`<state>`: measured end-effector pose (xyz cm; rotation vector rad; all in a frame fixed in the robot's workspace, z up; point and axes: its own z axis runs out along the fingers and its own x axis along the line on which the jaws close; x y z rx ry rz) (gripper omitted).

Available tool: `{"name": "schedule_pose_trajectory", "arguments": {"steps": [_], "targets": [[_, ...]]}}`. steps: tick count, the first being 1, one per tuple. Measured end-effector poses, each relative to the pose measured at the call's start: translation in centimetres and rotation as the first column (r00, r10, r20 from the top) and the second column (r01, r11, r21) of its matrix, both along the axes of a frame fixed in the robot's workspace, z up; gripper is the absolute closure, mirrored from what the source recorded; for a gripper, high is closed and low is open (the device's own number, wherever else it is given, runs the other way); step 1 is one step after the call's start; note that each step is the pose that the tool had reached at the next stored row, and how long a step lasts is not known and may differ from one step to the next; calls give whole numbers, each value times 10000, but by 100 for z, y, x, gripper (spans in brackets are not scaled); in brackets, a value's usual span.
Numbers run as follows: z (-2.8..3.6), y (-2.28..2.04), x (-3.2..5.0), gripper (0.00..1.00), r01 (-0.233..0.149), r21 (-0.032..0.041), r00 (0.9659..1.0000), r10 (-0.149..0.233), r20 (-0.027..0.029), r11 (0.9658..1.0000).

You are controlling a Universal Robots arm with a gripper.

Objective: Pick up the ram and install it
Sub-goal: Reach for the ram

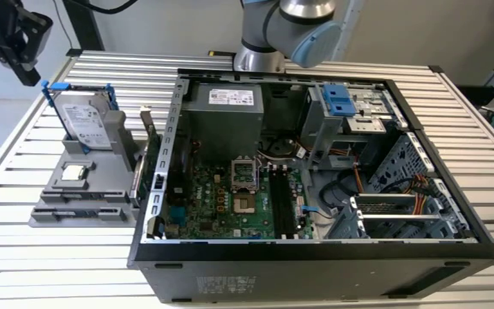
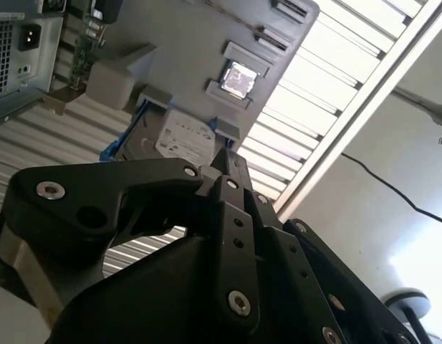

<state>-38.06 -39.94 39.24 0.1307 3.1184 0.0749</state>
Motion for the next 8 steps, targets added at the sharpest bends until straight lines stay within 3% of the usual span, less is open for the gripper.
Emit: {"name": "schedule_pose_trajectory", "arguments": {"steps": [8], "targets": [[-3, -28, 200, 100, -98, 0, 10000, 98, -6, 10000]]}}
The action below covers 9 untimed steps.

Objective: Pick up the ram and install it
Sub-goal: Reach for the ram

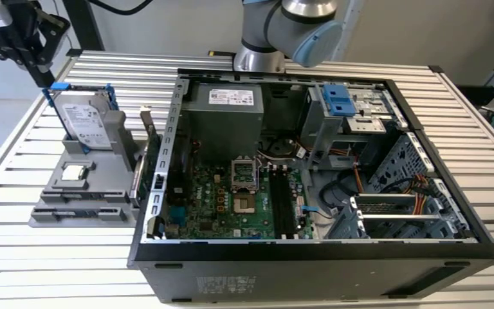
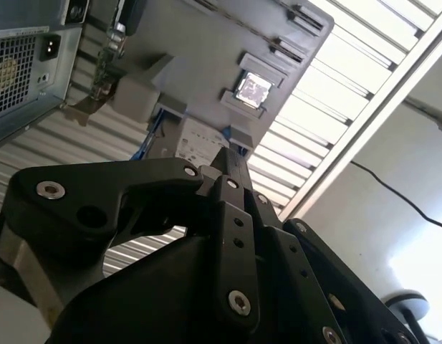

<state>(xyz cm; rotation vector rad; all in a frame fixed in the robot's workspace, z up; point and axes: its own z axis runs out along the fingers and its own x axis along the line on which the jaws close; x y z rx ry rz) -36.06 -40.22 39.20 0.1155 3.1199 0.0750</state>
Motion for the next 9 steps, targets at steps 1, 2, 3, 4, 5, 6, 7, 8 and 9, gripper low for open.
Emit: {"name": "schedule_pose_trajectory", "arguments": {"steps": [1, 2, 3, 4, 5, 6, 7, 8, 9], "targets": [[0, -6, 14, 100, -15, 0, 10000, 15, -1, 10000], [0, -10, 19, 100, -25, -1, 10000, 25, -1, 10000], [0, -10, 19, 100, -26, -1, 10000, 26, 0, 10000], [0, -10, 19, 100, -25, -1, 10000, 25, -1, 10000], [0, -10, 20, 100, -25, -1, 10000, 25, -1, 10000], [0, -9, 20, 100, -25, -1, 10000, 25, -1, 10000], [0, -9, 21, 100, -29, -1, 10000, 29, -1, 10000], [0, -10, 21, 100, -82, -1, 10000, 82, -1, 10000], [0, -10, 21, 100, -190, -1, 9998, 190, -1, 9998]]}}
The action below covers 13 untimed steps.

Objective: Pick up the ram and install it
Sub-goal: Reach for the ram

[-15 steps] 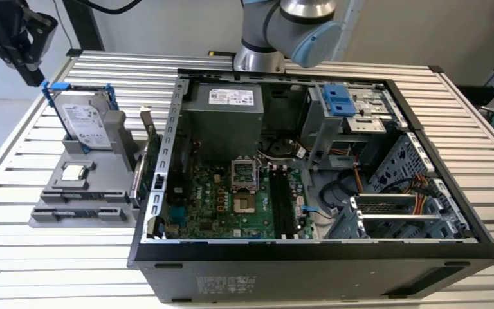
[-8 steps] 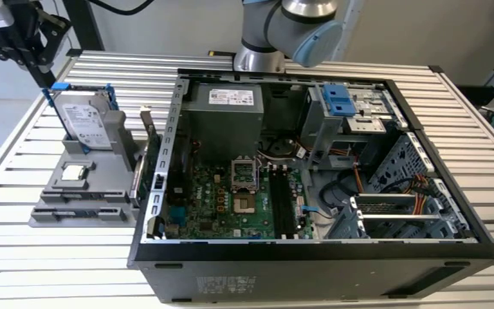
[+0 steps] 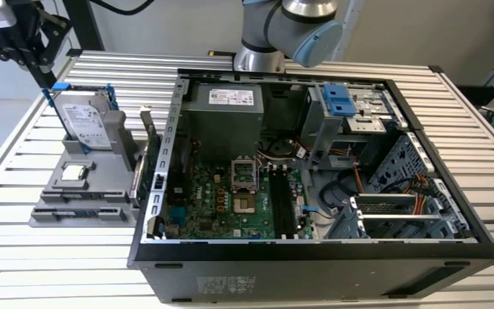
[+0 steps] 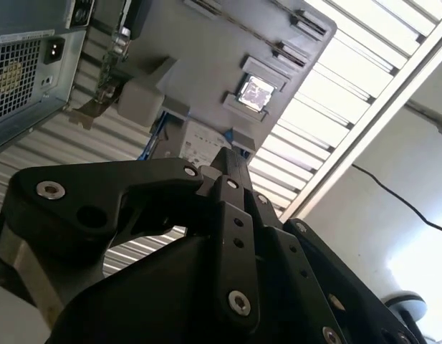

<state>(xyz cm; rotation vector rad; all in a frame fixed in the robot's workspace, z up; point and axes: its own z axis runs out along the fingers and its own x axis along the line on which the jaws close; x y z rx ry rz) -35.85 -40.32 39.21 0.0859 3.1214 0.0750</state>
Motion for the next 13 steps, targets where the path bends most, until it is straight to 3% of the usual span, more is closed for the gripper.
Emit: {"name": "schedule_pose_trajectory", "arguments": {"steps": [4, 9, 13], "targets": [[0, 0, 0, 100, -438, 0, 9990, 438, 1, 9990], [0, -2, 1, 100, -448, 0, 9990, 448, -1, 9990], [-2, -41, 0, 100, -461, 0, 9989, 461, 0, 9989]]}}
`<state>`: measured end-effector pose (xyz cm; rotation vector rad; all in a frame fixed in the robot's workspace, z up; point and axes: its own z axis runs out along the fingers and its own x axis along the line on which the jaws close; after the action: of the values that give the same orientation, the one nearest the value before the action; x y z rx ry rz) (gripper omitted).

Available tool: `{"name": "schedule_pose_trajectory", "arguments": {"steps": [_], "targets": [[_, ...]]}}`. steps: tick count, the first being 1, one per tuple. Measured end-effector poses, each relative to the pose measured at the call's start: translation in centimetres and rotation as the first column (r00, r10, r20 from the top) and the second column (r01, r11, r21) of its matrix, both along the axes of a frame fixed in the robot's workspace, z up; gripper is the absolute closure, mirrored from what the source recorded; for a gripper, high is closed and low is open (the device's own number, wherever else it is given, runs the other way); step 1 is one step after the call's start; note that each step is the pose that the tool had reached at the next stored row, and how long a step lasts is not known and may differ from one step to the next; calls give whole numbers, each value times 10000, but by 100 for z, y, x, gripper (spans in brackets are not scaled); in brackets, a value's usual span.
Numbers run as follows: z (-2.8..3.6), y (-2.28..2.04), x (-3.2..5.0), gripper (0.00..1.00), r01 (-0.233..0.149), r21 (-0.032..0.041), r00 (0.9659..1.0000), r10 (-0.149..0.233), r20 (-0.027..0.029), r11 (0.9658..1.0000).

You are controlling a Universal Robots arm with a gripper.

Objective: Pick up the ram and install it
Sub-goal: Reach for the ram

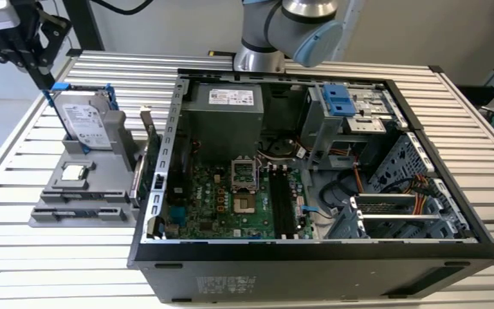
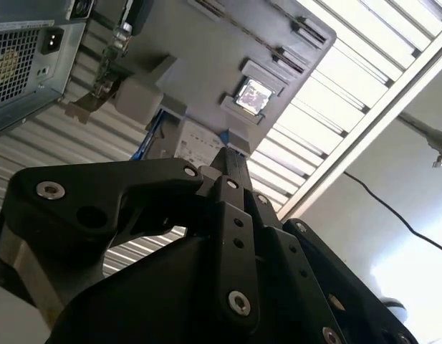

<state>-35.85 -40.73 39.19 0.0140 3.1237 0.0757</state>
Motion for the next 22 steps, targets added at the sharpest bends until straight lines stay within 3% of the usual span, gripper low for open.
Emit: {"name": "schedule_pose_trajectory", "arguments": {"steps": [14, 22], "targets": [[-12, -215, 0, 100, -73, 0, 10000, 73, 0, 10000], [-23, -375, 5, 100, -134, 0, 9999, 134, 0, 9999]]}}
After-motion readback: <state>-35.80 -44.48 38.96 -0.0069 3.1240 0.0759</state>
